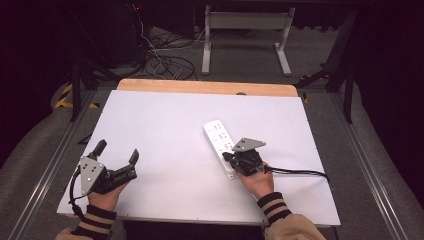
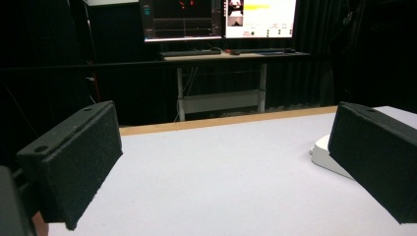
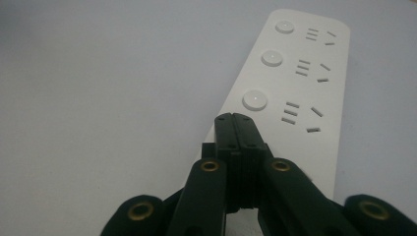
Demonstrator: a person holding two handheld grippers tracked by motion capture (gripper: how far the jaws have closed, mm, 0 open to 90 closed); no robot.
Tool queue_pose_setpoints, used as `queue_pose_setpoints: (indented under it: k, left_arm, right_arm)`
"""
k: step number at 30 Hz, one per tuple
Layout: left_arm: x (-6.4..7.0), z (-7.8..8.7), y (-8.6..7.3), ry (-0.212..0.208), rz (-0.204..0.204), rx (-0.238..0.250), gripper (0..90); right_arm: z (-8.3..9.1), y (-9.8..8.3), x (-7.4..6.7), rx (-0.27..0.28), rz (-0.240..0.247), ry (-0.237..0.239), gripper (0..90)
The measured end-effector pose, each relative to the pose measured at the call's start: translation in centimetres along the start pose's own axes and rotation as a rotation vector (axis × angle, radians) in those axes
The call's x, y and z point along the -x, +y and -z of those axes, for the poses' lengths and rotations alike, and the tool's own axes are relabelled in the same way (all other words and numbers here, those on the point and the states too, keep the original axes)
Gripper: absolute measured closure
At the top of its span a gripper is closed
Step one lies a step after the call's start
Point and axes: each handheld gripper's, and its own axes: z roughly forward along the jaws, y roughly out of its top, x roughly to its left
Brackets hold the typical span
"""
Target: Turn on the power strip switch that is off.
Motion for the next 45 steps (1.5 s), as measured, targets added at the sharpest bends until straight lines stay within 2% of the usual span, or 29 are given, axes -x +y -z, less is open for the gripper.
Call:
queue_pose_setpoints:
  k: [9,11,12,14,16,22,23,24,25,27,28,29,30,34,37,41,45]
  left_arm:
    - [0.0,0.0,0.0,0.001,0.0,-0.001,0.4]
    - [-0.1,0.0,0.0,0.002,-0.001,0.001,0.4]
    - [-0.1,0.0,0.0,0.002,0.0,0.001,0.4]
    - [-0.1,0.0,0.0,0.003,0.001,0.001,0.4]
    - [-0.1,-0.1,0.0,0.0,0.004,-0.001,0.3]
    - [0.0,-0.1,0.0,-0.001,-0.002,-0.002,0.4]
    - [0.0,-0.1,0.0,-0.001,-0.002,-0.002,0.4]
    - [0.0,-0.1,0.0,-0.001,-0.002,-0.003,0.4]
    - [0.0,-0.1,0.0,0.0,-0.004,-0.003,0.4]
    - [0.0,-0.1,0.0,0.0,-0.003,-0.002,0.4]
    - [0.0,-0.1,0.0,-0.001,-0.003,-0.003,0.4]
    - [0.0,0.0,0.0,0.0,-0.002,-0.002,0.4]
    - [0.0,0.0,0.0,-0.002,0.0,-0.002,0.4]
    - [0.0,0.0,0.0,0.002,-0.001,0.0,0.4]
    - [0.0,-0.1,0.0,0.001,-0.001,0.0,0.4]
    - [0.1,-0.2,0.0,0.001,-0.002,0.001,0.4]
    - [0.1,-0.4,0.0,-0.006,0.0,-0.001,0.4]
  right_arm:
    - [0.0,0.0,0.1,0.0,0.0,0.004,90.0]
    - [0.3,0.1,0.2,0.035,0.0,-0.005,90.0]
    - [0.3,0.1,0.2,0.035,0.0,-0.005,90.0]
    - [0.8,0.2,0.3,0.081,-0.011,-0.005,90.0]
    - [1.6,0.5,0.5,0.129,-0.001,-0.021,90.0]
    - [2.6,0.7,0.7,0.186,0.01,-0.029,90.0]
    - [3.1,0.8,0.7,0.229,0.021,-0.033,90.0]
    - [3.1,0.8,0.7,0.229,0.021,-0.033,90.0]
    - [4.0,0.9,0.8,0.288,0.011,-0.045,90.0]
    - [5.0,0.9,0.9,0.364,-0.003,-0.053,90.0]
    - [5.0,0.9,0.9,0.364,-0.003,-0.053,90.0]
    - [6.3,0.7,1.0,0.442,-0.015,-0.065,90.0]
    - [6.3,0.7,1.0,0.442,-0.015,-0.065,90.0]
    - [9.2,-0.1,1.3,0.619,-0.063,-0.086,90.0]
    - [11.2,-1.0,1.6,0.719,-0.076,-0.121,90.0]
    - [12.6,-2.1,2.2,0.775,-0.094,-0.161,90.0]
    - [12.9,-2.5,2.3,0.796,-0.094,-0.199,90.0]
